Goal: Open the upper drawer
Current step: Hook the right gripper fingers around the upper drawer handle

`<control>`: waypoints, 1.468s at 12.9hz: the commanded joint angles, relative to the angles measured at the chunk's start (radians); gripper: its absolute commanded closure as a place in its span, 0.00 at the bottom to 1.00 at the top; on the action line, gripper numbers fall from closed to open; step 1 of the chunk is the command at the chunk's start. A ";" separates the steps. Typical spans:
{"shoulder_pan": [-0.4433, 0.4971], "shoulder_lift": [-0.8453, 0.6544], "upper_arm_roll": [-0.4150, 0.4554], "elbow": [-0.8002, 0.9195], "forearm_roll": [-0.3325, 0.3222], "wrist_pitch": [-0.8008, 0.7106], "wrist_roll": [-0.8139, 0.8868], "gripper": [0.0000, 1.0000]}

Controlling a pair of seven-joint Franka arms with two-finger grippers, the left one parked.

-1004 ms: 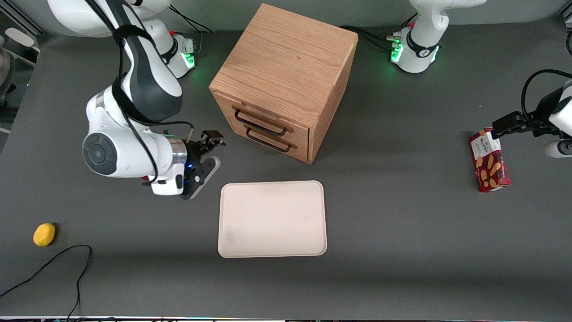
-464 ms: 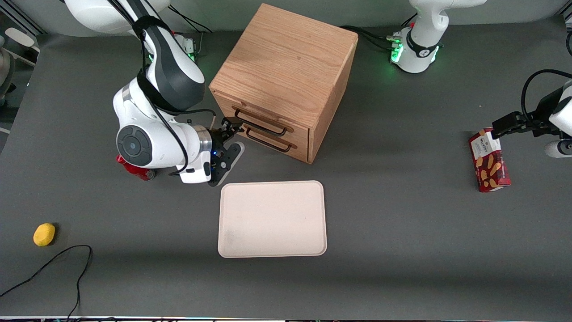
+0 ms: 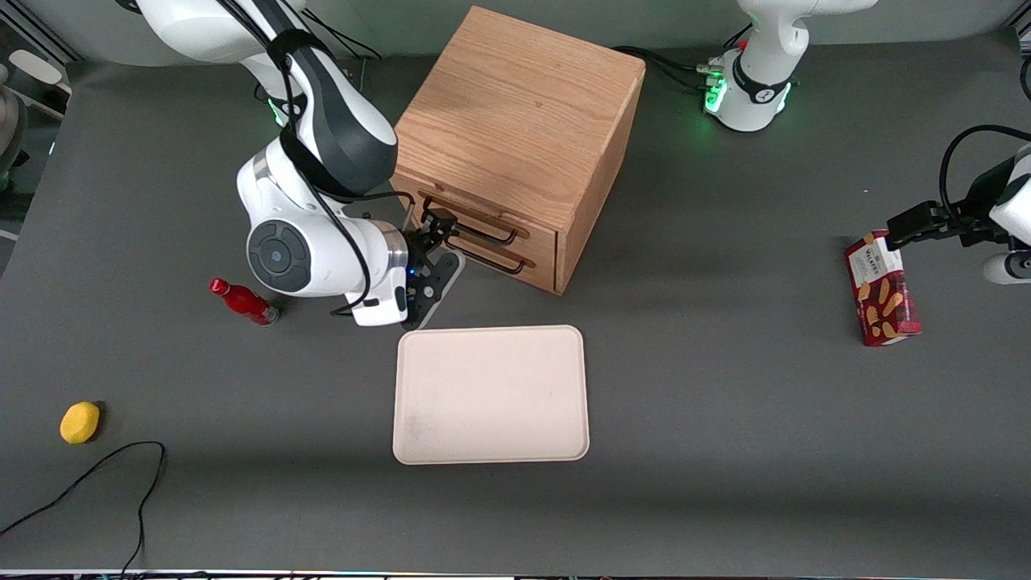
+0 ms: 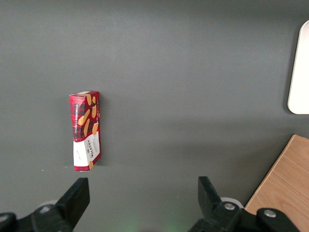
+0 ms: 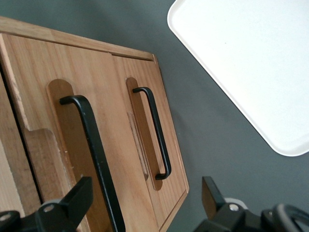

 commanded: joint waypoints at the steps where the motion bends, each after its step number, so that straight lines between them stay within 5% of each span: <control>1: 0.020 0.012 -0.010 0.020 0.015 0.005 -0.064 0.00; 19: 0.095 -0.004 -0.013 -0.105 -0.038 0.134 -0.212 0.00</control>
